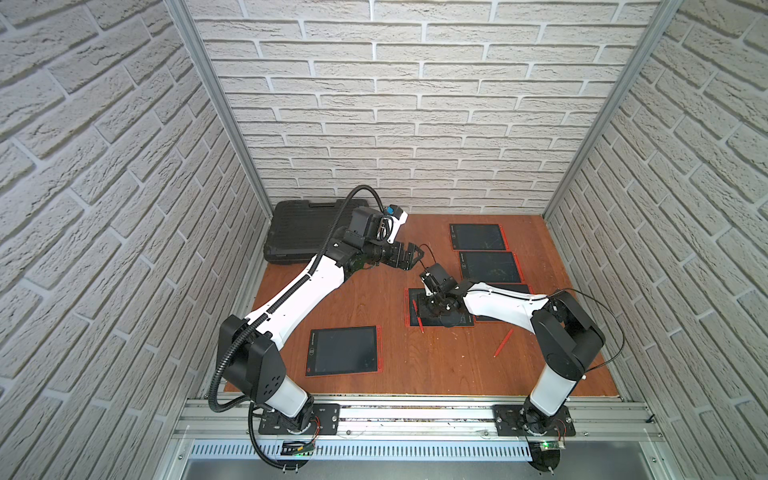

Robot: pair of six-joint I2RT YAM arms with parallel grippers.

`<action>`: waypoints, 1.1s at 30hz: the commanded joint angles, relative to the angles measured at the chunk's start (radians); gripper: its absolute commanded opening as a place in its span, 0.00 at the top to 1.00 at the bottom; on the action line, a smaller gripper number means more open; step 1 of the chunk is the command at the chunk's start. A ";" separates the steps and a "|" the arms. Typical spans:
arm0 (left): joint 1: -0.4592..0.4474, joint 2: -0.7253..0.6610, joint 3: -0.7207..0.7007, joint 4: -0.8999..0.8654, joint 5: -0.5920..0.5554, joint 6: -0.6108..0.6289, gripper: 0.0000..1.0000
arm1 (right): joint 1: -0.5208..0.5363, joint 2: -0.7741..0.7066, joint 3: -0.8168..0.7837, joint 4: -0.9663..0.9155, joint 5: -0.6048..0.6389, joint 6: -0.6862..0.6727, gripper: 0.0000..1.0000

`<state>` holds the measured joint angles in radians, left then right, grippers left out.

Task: Place the stylus back onto the writing tablet
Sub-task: Place the stylus on the writing tablet.

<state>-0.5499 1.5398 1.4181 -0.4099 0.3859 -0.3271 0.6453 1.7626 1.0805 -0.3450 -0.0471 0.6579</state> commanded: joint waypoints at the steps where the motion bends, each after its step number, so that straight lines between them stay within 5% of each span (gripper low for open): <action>1: 0.007 -0.010 -0.001 0.029 0.001 -0.003 0.02 | -0.003 -0.001 -0.009 0.014 0.014 0.002 0.97; 12: -0.011 -0.014 0.038 -0.036 -0.085 -0.007 0.02 | -0.003 -0.129 -0.098 0.037 0.007 -0.042 0.83; 24: -0.032 -0.070 0.002 -0.214 -0.258 -0.225 0.02 | -0.003 -0.459 -0.176 -0.096 0.032 -0.158 0.70; 30: -0.107 -0.071 -0.007 -0.353 -0.365 -0.327 0.04 | 0.001 -0.650 -0.104 -0.300 0.051 -0.236 0.49; 33: -0.157 -0.049 -0.009 -0.394 -0.392 -0.382 0.06 | 0.002 -0.707 -0.041 -0.405 0.023 -0.272 0.30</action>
<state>-0.6758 1.4876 1.4212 -0.7292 0.0521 -0.6331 0.6453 1.1038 0.9810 -0.6254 -0.0177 0.4477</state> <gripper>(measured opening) 0.947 0.666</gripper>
